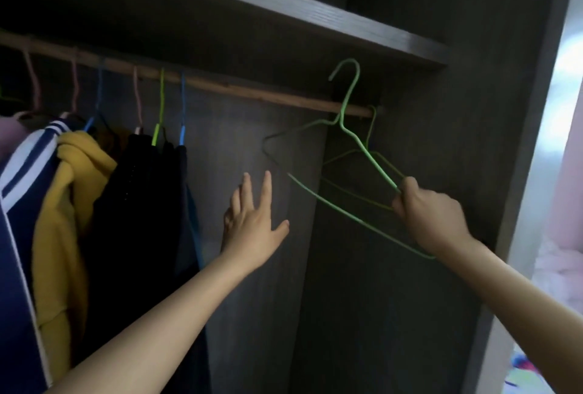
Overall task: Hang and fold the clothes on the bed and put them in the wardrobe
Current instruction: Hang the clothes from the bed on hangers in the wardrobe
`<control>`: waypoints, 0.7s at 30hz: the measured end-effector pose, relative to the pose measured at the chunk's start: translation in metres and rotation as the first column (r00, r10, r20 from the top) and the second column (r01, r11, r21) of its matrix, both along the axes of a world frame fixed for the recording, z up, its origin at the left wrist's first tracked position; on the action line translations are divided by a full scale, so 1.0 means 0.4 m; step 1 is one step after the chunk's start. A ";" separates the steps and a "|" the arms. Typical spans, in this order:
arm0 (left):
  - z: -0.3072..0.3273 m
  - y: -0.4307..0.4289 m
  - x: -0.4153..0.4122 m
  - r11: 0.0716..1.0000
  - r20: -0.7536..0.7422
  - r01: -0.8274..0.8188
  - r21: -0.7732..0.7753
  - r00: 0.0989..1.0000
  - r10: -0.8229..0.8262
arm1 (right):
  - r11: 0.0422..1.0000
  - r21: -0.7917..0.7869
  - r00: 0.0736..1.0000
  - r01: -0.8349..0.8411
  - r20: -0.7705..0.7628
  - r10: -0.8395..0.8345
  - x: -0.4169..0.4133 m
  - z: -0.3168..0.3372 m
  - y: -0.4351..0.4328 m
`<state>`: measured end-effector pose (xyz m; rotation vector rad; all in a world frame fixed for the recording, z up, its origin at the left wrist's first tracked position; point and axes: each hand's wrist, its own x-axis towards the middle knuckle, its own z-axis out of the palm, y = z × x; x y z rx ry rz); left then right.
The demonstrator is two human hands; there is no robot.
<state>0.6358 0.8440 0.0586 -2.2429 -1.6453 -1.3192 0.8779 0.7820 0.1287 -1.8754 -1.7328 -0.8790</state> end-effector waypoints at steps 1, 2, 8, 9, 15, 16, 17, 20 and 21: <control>-0.010 -0.005 0.015 0.998 0.021 -0.014 0.064 1.000 0.013 | 1.000 -0.004 0.998 0.016 0.056 -0.016 0.006 -0.012 -0.046; -0.017 -0.008 0.025 0.985 0.030 -0.041 0.165 0.999 0.037 | 1.000 0.006 0.992 0.021 0.124 -0.021 0.012 -0.026 -0.090; -0.043 0.007 0.084 0.847 0.184 -0.188 0.498 0.977 0.109 | 0.968 0.151 0.950 -0.203 0.269 0.157 0.127 -0.137 -0.296; -0.047 0.004 0.102 0.846 0.181 -0.177 0.503 0.979 0.097 | 0.958 0.155 0.936 -0.242 0.298 0.189 0.160 -0.155 -0.310; -0.124 -0.102 0.256 0.821 0.084 0.169 0.546 0.963 -0.254 | 0.947 0.134 0.904 -0.292 0.362 0.227 0.381 -0.223 -0.381; -0.149 -0.131 0.298 0.801 0.069 0.217 0.558 0.950 -0.305 | 0.951 0.131 0.906 -0.280 0.364 0.217 0.428 -0.237 -0.404; -0.175 -0.155 0.328 0.777 0.054 0.248 0.579 0.939 -0.340 | 0.952 0.132 0.904 -0.277 0.371 0.212 0.469 -0.248 -0.417; -0.257 -0.244 0.439 0.702 -0.014 0.334 0.629 0.908 -0.420 | 0.978 0.061 0.918 -0.201 0.361 0.166 0.597 -0.292 -0.497; -0.283 -0.278 0.483 0.687 -0.023 0.358 0.633 0.895 -0.445 | 0.986 0.042 0.917 -0.163 0.375 0.135 0.643 -0.313 -0.535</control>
